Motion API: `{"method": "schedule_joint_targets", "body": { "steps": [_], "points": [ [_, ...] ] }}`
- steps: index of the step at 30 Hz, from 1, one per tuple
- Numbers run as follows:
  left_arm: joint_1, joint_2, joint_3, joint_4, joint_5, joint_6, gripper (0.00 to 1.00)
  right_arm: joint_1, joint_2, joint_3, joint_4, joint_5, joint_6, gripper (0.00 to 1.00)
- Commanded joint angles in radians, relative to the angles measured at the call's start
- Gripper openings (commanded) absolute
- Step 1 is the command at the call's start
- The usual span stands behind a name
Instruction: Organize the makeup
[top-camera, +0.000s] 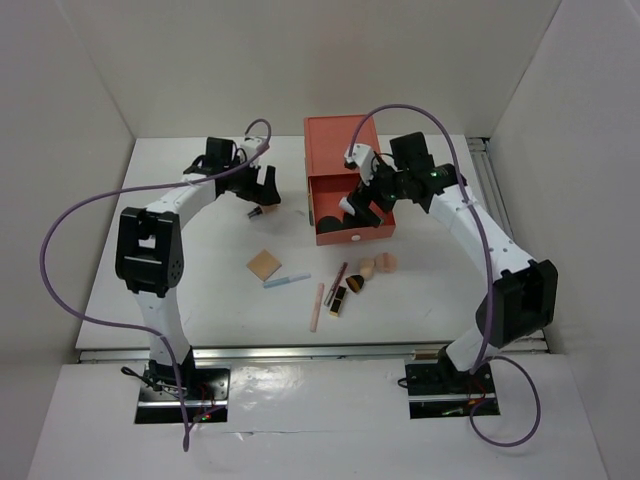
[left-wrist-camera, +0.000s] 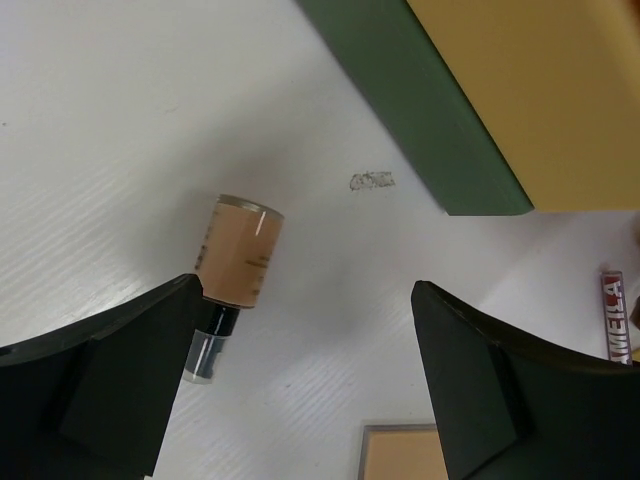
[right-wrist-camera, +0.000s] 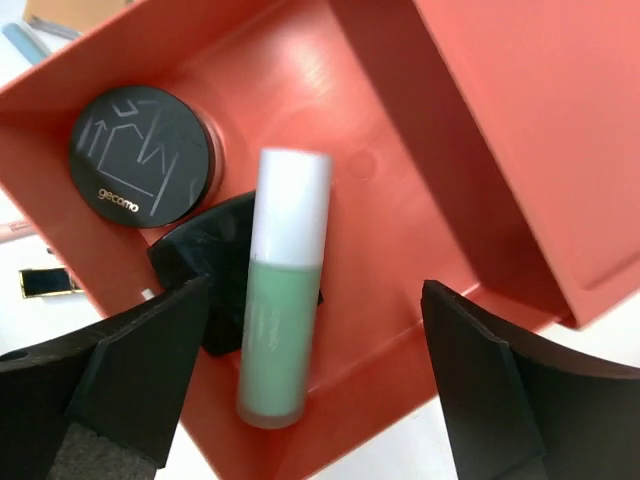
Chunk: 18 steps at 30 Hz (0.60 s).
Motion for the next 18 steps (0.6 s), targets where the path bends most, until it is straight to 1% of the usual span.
{"method": "schedule_joint_targets", "body": {
  "steps": [1, 2, 3, 5, 7, 10, 12, 14, 15, 16, 17, 18],
  "points": [
    [0.017, -0.034, 0.01, 0.042, 0.042, 0.029, 1.0, -0.008, -0.084, 0.033, 0.046, -0.035, 0.006, 0.94],
    [0.017, -0.043, 0.021, 0.042, 0.042, 0.029, 1.0, -0.008, -0.093, 0.024, 0.055, -0.046, 0.006, 0.98],
    [0.017, -0.043, 0.021, 0.033, 0.042, 0.029, 1.0, -0.017, -0.093, 0.024, 0.055, -0.055, 0.006, 1.0],
    [0.027, -0.043, 0.044, 0.033, 0.042, 0.04, 1.0, -0.017, -0.118, 0.024, 0.092, -0.055, 0.017, 1.0],
    [0.027, -0.022, 0.059, 0.009, -0.002, 0.053, 1.0, -0.017, -0.145, 0.035, 0.12, -0.046, 0.058, 1.0],
    [0.036, 0.04, 0.128, -0.022, -0.05, 0.087, 1.0, -0.035, -0.159, 0.045, 0.169, -0.033, 0.114, 1.0],
    [0.066, 0.079, 0.199, -0.031, -0.05, 0.103, 1.0, -0.047, -0.191, 0.045, 0.209, -0.033, 0.15, 1.0],
    [0.085, 0.153, 0.262, -0.053, -0.029, 0.145, 1.0, -0.072, -0.204, 0.045, 0.218, -0.043, 0.175, 1.0],
    [0.094, 0.185, 0.347, -0.089, -0.029, 0.161, 1.0, -0.072, -0.214, 0.045, 0.218, -0.043, 0.184, 1.0],
    [0.094, 0.219, 0.398, -0.126, -0.018, 0.184, 1.0, -0.083, -0.214, 0.045, 0.218, -0.043, 0.184, 1.0],
    [0.094, 0.288, 0.447, -0.161, -0.018, 0.227, 1.0, -0.095, -0.225, 0.045, 0.218, -0.059, 0.184, 1.0],
    [0.094, 0.319, 0.531, -0.229, -0.006, 0.251, 1.0, -0.095, -0.225, 0.045, 0.218, -0.072, 0.196, 1.0]
  ]
}}
